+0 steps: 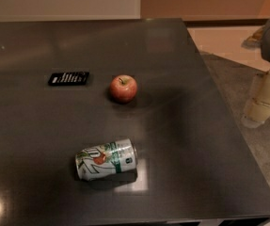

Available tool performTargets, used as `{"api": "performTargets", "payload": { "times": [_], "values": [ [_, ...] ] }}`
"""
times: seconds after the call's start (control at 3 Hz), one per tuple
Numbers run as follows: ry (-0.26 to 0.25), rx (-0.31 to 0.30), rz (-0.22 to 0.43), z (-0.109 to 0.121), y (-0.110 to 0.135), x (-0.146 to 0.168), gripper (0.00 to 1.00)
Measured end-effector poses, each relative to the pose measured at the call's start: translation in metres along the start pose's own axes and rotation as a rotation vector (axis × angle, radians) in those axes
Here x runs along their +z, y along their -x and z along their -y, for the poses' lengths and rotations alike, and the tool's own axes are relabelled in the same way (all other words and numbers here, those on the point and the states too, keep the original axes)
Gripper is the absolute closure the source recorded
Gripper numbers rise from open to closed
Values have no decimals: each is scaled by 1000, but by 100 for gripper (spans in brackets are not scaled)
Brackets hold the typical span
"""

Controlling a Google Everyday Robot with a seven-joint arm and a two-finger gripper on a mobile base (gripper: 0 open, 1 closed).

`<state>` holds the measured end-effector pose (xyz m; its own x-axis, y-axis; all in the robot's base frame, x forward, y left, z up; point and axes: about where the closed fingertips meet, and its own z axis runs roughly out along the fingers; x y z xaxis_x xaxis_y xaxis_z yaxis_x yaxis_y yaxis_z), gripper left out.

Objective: Place 7up can upright

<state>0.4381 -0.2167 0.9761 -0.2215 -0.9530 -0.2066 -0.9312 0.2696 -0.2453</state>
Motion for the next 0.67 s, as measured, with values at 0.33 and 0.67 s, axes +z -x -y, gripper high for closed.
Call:
{"api": "performTargets", "payload": {
  "times": [0.33,0.67],
  "values": [
    [0,0,0,0,0,0,0],
    [19,-24,1,2,9,3,0]
  ]
}}
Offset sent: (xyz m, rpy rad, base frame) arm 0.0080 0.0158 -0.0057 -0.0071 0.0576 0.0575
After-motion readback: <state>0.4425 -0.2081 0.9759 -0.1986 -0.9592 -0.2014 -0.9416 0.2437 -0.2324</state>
